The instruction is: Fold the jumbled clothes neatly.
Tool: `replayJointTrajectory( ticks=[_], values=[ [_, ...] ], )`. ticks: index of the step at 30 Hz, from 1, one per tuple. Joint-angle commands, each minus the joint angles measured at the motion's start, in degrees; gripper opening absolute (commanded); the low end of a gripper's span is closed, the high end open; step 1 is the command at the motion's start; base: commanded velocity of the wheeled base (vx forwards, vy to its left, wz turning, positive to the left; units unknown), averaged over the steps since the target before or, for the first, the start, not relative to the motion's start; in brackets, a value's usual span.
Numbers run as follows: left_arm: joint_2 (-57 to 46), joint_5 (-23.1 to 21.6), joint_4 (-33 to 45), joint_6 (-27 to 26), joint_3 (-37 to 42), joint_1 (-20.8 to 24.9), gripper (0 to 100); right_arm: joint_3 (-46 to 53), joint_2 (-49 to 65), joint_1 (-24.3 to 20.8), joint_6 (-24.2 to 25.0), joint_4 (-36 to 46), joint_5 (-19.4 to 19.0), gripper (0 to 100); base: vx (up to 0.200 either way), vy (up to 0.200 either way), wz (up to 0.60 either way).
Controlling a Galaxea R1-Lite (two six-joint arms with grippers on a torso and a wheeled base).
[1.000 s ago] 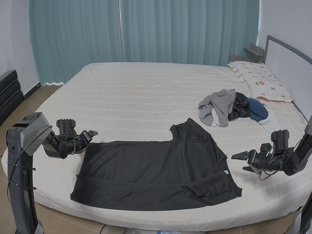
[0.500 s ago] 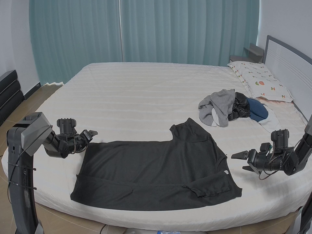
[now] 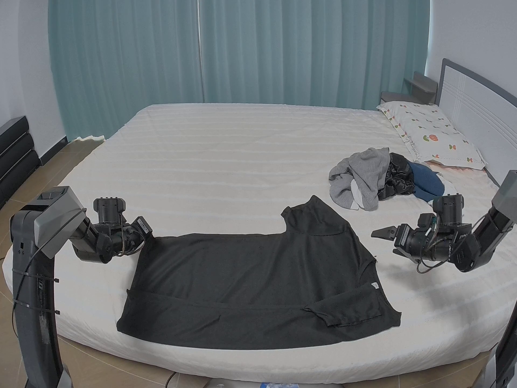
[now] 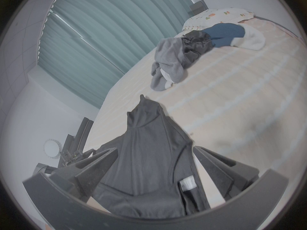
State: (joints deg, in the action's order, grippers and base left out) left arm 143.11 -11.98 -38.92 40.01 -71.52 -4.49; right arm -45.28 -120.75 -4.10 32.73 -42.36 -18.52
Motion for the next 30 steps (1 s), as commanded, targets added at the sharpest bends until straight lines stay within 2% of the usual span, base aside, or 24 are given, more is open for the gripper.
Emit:
replayJointTrajectory(
  ticks=[1,4,13,16,21,30],
  values=[
    [-3.9,0.7,0.0,1.6,1.8,-1.1,0,-13.8,-10.6,-3.8,-0.9,5.1,4.8,100,0.0,0.0,0.0],
    [-4.2,1.7,0.0,1.6,2.2,-1.4,0,-20.2,-14.5,-4.2,-3.0,8.3,7.3,100,0.0,0.0,0.0],
    [-5.4,1.7,-0.3,1.7,4.1,-1.8,0,-31.7,-21.9,-4.8,-5.6,9.9,8.8,100,0.0,0.0,0.0],
    [-5.9,1.7,-0.3,1.7,4.9,-1.8,0,-37.7,-25.7,-5.4,-7.8,12.2,10.5,100,0.0,0.0,0.0],
    [-5.9,1.6,-0.4,1.7,6.0,-1.8,0,-45.5,-29.3,-5.8,-7.9,15.2,12.3,100,0.0,0.0,0.0],
    [-5.7,1.6,-0.4,1.8,6.1,-1.8,0,-52.4,-32.8,-5.9,-7.7,18.9,12.4,100,0.0,0.0,0.0]
  ],
)
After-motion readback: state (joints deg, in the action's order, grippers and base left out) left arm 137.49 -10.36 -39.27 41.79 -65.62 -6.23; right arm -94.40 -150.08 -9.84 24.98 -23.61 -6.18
